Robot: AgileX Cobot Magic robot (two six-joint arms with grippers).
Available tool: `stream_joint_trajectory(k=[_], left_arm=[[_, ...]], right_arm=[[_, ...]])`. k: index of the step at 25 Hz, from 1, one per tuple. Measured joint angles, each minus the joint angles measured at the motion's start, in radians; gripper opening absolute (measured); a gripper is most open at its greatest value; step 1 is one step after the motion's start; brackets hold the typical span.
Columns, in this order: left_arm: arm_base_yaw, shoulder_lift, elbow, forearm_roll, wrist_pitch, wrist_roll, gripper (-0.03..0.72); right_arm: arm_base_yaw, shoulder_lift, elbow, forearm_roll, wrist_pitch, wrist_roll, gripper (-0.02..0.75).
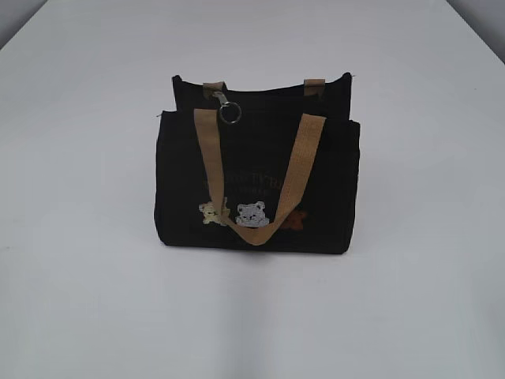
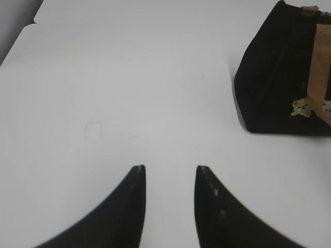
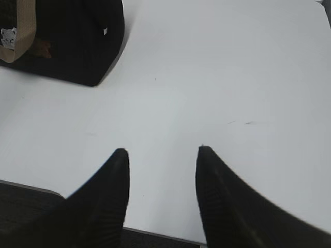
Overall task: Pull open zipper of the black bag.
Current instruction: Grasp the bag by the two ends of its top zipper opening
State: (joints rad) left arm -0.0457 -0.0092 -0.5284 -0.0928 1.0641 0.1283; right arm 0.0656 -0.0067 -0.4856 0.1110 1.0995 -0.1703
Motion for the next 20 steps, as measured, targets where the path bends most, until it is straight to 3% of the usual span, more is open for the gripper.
stream_joint_trajectory(k=[20], left_arm=[[0.000, 0.000, 0.000, 0.000, 0.000, 0.000, 0.244]], right_arm=[[0.000, 0.000, 0.000, 0.000, 0.000, 0.000, 0.337]])
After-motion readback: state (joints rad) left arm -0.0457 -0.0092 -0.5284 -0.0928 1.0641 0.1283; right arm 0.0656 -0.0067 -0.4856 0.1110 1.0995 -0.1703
